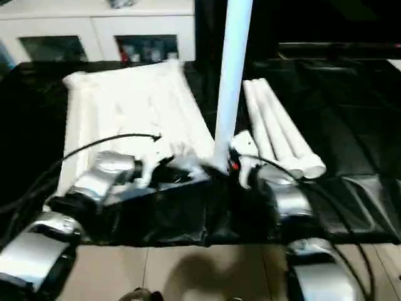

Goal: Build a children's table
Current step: Rotate leg to tighten

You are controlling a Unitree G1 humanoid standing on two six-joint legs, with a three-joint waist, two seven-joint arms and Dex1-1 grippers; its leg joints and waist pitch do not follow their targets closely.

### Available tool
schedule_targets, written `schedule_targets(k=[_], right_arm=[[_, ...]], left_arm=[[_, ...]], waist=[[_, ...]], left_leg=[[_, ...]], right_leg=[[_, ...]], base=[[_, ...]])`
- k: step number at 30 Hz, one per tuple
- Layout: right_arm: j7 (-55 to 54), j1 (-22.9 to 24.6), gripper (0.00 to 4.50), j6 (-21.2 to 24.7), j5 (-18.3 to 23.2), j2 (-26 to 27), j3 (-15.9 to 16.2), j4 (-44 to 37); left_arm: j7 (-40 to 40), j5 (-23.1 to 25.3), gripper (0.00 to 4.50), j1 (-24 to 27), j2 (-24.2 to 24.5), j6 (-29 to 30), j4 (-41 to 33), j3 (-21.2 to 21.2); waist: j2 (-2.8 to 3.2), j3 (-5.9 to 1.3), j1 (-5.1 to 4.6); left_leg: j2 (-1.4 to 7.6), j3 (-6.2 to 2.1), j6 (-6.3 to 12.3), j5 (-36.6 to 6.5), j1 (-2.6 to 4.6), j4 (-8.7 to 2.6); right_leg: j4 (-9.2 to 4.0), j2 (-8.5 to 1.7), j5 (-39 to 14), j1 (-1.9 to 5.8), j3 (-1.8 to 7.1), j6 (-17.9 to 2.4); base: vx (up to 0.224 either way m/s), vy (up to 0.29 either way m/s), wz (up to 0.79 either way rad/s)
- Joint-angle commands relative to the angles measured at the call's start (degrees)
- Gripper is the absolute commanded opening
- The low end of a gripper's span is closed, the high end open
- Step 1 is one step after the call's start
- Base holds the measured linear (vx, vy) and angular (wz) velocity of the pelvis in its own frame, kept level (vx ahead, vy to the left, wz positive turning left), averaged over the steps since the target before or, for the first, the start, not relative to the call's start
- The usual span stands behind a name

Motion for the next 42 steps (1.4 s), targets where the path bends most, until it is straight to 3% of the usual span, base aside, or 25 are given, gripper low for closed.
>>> schedule_targets(k=[1, 5, 9, 19, 23, 30, 34, 37, 39, 42], right_arm=[[7.3, 0.8, 3.95, 0.6, 0.7, 0.1, 3.8, -2.5], [13.1, 1.5, 3.80, 1.2, 0.7, -1.8, 5.6, -3.9], [17.1, 2.4, 3.54, 3.3, 1.3, -2.4, 7.0, -6.0], [17.5, 3.5, 2.83, 5.6, 1.9, -1.8, 6.8, -7.8], [11.0, 3.4, 2.74, 5.9, 1.6, 0.2, 4.7, -6.7], [-14.1, -0.2, 2.72, 5.7, -2.3, 6.6, 0.5, 3.0], [-26.3, -2.4, 2.72, 7.3, -2.0, 10.3, -2.4, 6.7], [-32.7, -3.6, 2.72, 5.8, -2.5, 12.9, -3.7, 8.5], [-33.7, -3.7, 3.28, 4.6, -2.7, 13.4, -3.8, 8.8], [-32.1, -4.6, 3.60, 3.2, -1.8, 13.3, -4.5, 9.5]], left_arm=[[-3.0, -1.5, 0.00, -0.9, -0.7, -2.0, -1.9, -0.9], [-5.7, -1.6, 0.00, -1.3, 0.3, -3.2, -0.9, -1.1], [-8.4, -1.6, 0.00, -1.8, 0.9, -3.6, -0.1, -1.5], [-9.7, -1.2, 0.00, -2.0, 1.2, -4.4, 0.9, -1.7], [-6.8, -1.0, 0.00, -2.2, -0.2, -3.6, 1.4, -1.0], [7.5, 0.9, 0.00, -3.9, -5.9, 0.6, 2.8, -0.1], [14.5, 1.2, 0.00, -4.6, -9.4, 2.8, 2.7, 0.5], [20.3, 1.7, 0.00, -4.9, -11.7, 3.3, 2.9, 0.8], [20.9, 1.8, 0.00, -4.7, -12.2, 3.0, 2.8, 0.7], [19.7, 2.0, 0.00, -4.0, -11.6, 1.8, 1.9, 0.0]], waist=[[-0.91, -4.13, 0.06], [-0.94, -4.07, 0.48], [-1.00, -4.24, 0.86], [-0.59, -4.26, 0.91], [-0.67, -4.19, 0.86], [-0.73, -3.43, -0.95], [-0.80, -3.49, -1.59], [-0.82, -3.67, -1.72], [-0.94, -3.73, -1.78], [-0.91, -3.78, -1.66]], left_leg=[[3.81, -1.56, 7.46, -9.7, 1.52, -3.24], [3.95, -1.55, 6.29, -10.8, 1.72, -3.34], [3.91, -1.57, 6.85, -8.8, 1.57, -3.17], [3.92, -1.70, 5.86, -9.7, 1.59, -3.28], [3.90, -1.71, 5.53, -10.1, 1.59, -3.34], [3.70, -2.10, 0.03, -18.2, 2.34, -4.32], [3.41, -2.06, 0.07, -17.8, 2.36, -4.27], [3.32, -1.94, 0.86, -16.1, 2.22, -4.11], [3.24, -1.80, 2.07, -14.5, 2.01, -4.02], [3.18, -1.76, 3.38, -13.2, 1.81, -3.87]], right_leg=[[-3.77, -4.58, -4.0, 2.93, 2.46, -15.5], [-3.92, -4.81, -6.2, 2.83, 2.65, -15.3], [-3.60, -4.89, -4.1, 2.91, 2.64, -15.5], [-3.64, -4.85, -4.8, 2.91, 2.56, -15.4], [-3.71, -4.92, -5.3, 2.93, 2.54, -15.5], [-5.09, -5.03, -18.2, 2.56, 2.74, -13.0], [-5.28, -4.98, -17.6, 2.57, 2.87, -12.6], [-5.27, -4.92, -15.4, 2.67, 2.95, -12.5], [-5.14, -4.82, -12.6, 2.80, 2.90, -12.7], [-5.03, -4.89, -11.4, 3.03, 2.84, -13.0]], base=[[0.000, 0.000, 0.00], [0.000, 0.000, 0.00], [0.000, 0.000, 0.00], [0.000, 0.000, 0.00], [0.000, 0.000, 0.00], [0.000, 0.000, 0.00], [0.000, 0.000, 0.00], [0.000, 0.000, 0.00], [0.000, 0.000, 0.00], [0.000, 0.000, 0.00]])
